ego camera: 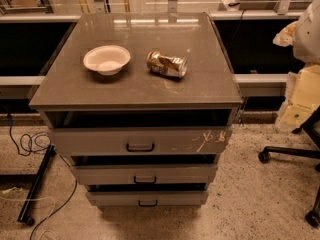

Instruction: Open middle drawer

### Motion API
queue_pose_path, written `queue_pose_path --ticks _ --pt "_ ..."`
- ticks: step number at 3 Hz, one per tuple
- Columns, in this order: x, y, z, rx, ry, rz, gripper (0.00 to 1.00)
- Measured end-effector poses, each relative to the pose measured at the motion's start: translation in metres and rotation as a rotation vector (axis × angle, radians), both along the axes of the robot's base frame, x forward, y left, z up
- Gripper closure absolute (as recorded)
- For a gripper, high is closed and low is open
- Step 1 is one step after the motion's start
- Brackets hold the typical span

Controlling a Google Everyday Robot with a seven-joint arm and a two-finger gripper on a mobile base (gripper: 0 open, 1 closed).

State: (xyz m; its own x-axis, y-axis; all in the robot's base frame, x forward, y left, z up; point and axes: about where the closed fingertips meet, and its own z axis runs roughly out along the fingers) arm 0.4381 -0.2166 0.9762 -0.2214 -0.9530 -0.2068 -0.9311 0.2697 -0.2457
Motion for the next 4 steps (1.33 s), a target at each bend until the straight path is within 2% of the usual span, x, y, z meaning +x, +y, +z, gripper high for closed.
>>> queue_pose_path --ticks 1,2,3,4 --pt "0.000 0.000 0.000 0.000 0.000 0.000 0.00" --pt "-0.008 0.001 -0.014 0.023 0.021 0.002 0.00" --pt "-0.018 0.004 -0.043 0.098 0.034 0.016 0.00" --pt "-0.023 0.013 -0.072 0.199 0.008 0.011 0.00"
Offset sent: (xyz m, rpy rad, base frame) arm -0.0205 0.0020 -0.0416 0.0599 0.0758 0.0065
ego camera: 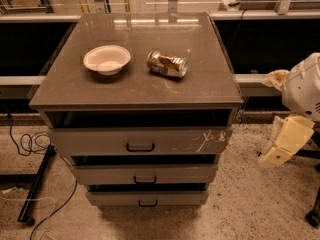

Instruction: Open middle drawer

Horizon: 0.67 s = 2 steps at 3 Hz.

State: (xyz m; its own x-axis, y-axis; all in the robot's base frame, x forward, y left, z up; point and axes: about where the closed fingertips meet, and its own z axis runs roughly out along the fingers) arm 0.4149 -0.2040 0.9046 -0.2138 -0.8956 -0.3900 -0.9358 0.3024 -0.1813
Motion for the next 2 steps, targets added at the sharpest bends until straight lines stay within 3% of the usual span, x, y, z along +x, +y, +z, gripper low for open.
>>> queue_pose_path --ticks 1,2 --pt "0.000 0.000 0.000 0.000 0.000 0.000 0.00" --pt "0.000 0.017 -0.017 0.018 0.032 0.017 0.00"
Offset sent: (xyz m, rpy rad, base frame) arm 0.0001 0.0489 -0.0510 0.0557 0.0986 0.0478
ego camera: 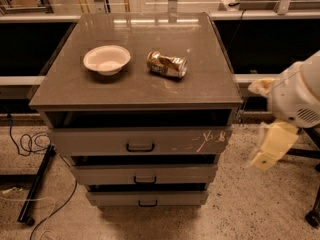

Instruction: Open middle drawer

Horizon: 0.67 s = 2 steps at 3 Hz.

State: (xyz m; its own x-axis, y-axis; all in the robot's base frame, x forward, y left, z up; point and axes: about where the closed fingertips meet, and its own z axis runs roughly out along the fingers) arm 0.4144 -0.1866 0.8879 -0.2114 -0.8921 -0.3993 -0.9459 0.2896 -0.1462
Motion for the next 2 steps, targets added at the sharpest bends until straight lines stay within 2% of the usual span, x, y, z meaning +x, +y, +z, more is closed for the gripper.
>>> queue_pose_path --ticks 1,2 --pt "-0.001 0.028 -0.032 0.045 0.045 -0.009 0.00" --pt "-0.004 0.049 -0.064 0.088 0.070 -0.021 0.00"
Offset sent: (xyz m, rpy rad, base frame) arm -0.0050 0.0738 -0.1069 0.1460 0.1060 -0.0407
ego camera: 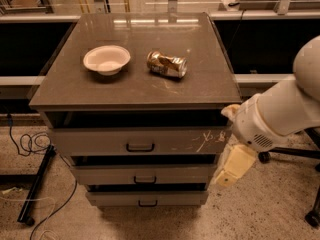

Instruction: Open middle drawer

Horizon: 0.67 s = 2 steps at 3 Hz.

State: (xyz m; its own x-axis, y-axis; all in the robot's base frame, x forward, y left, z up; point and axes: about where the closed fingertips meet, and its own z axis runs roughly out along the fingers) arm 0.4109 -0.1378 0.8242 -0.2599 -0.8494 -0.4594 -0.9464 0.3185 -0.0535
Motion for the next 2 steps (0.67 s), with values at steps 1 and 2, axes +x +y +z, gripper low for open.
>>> queue_pose_path --ticks 1,2 --pt "-0.007 0.014 -0.026 0.027 0.021 -0.014 0.00" --pt "-0.019 0.020 -0.052 0.046 0.068 -0.042 0.00"
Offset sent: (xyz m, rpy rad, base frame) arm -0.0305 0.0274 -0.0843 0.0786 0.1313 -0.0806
